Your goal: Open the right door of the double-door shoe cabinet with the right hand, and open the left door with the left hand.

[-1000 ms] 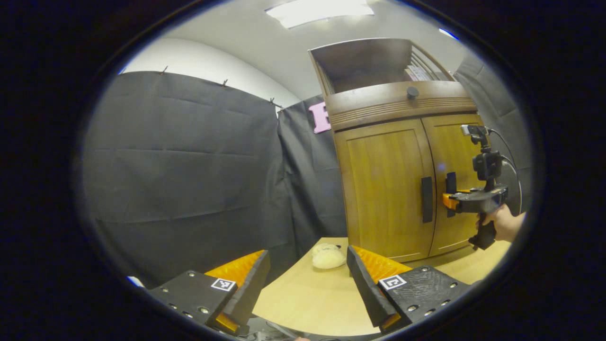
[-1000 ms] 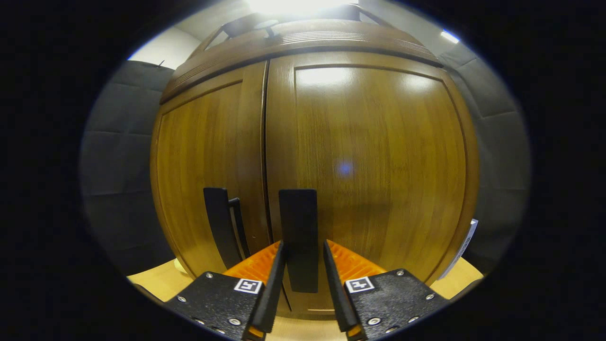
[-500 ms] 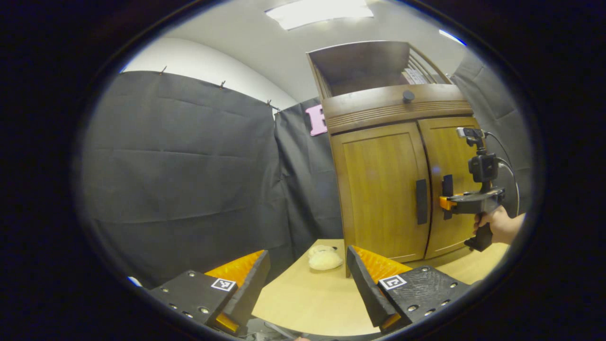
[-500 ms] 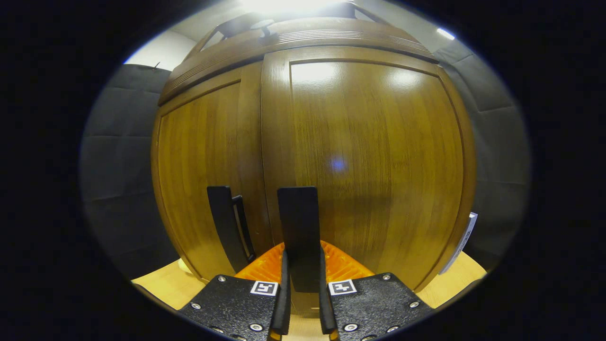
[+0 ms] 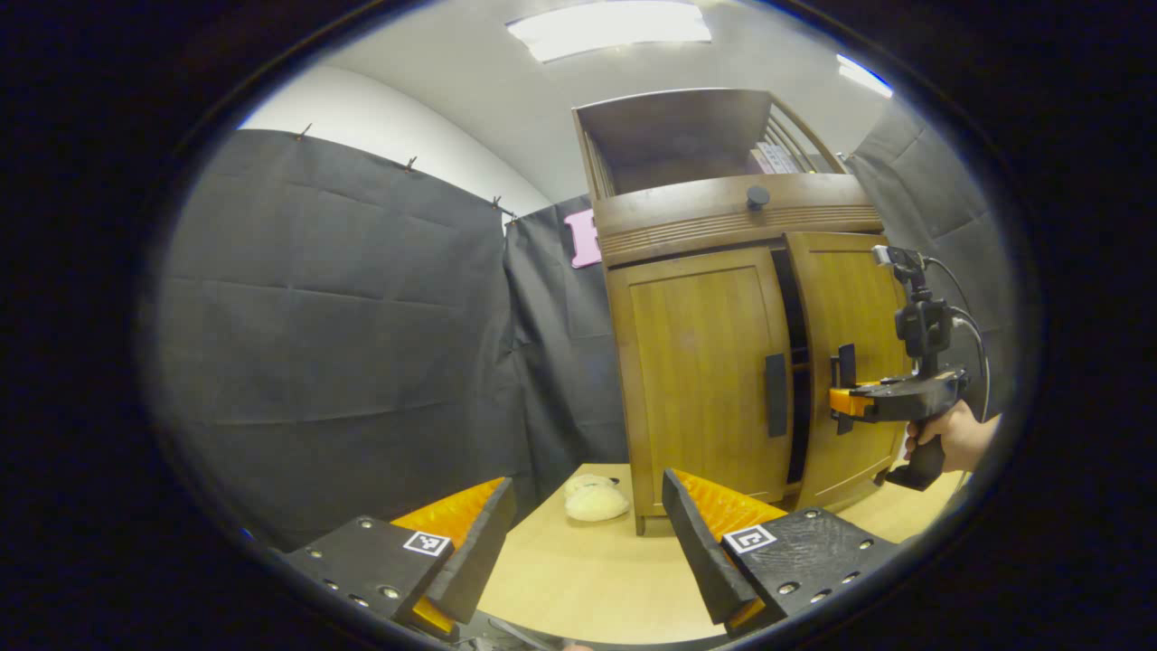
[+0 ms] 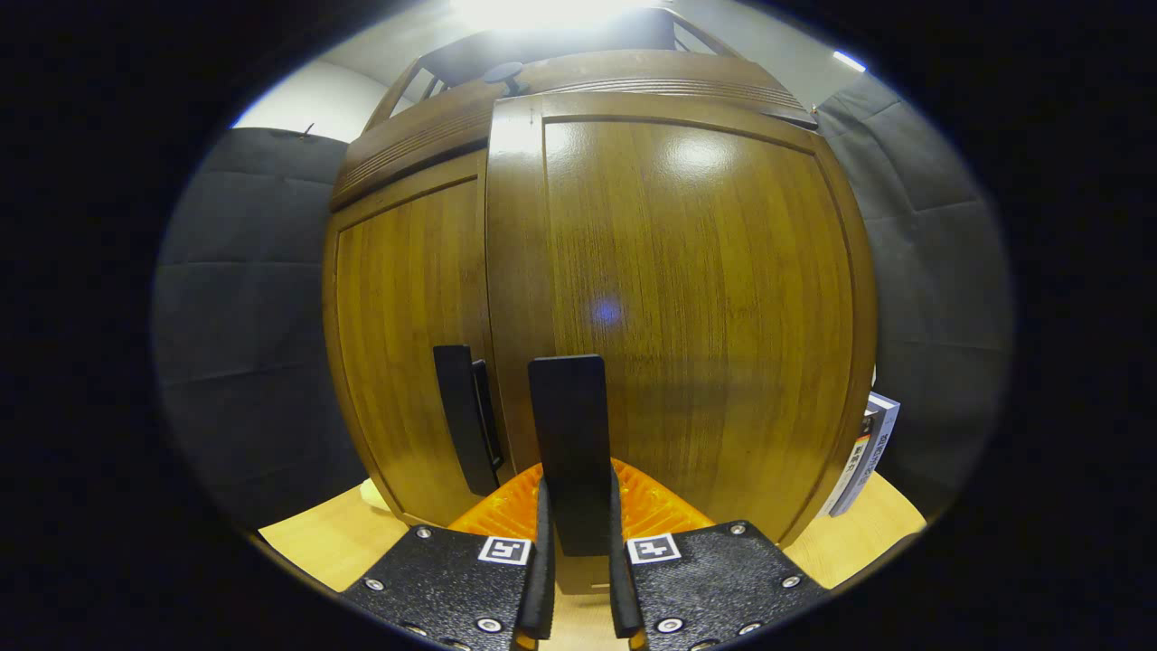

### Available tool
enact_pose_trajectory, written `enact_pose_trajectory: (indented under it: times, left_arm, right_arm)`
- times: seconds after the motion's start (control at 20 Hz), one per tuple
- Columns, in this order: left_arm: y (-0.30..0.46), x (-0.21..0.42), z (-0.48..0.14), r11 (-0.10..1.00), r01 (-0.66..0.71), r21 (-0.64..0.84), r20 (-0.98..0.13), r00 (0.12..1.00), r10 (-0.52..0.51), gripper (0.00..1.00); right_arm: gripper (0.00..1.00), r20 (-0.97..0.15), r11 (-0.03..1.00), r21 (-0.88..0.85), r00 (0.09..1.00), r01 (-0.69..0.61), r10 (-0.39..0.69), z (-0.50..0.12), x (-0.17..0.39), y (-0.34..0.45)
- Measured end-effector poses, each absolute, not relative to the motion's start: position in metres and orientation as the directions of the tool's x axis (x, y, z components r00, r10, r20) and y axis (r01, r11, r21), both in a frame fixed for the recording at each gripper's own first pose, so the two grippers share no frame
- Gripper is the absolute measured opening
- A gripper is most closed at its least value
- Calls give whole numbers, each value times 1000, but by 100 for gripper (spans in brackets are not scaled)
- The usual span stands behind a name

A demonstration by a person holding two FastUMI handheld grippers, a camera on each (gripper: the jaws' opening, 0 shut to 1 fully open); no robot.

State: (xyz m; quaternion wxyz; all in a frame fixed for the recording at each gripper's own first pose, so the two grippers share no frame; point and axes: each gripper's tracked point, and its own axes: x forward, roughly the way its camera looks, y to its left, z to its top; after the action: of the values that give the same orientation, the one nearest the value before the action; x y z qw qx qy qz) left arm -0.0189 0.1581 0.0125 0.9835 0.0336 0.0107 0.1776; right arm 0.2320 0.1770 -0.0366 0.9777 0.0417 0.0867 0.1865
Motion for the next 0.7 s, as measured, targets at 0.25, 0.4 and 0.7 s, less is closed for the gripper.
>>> enact_pose_trajectory:
  times: [0.25, 0.4, 0.7]
  left_arm:
    - [153, -17, 13, 950, -307, 64, -6, 951, 308, 93]
    - [150, -15, 14, 958, -280, 65, 2, 960, 281, 93]
    - [142, -10, 12, 973, -225, 56, 12, 974, 224, 93]
  right_arm:
    - [25, -166, 926, 115, 912, -360, 375, -34, 207, 160]
    - [25, -175, 927, 113, 912, -357, 372, -34, 192, 149]
    - [24, -195, 933, 109, 913, -342, 358, -33, 168, 122]
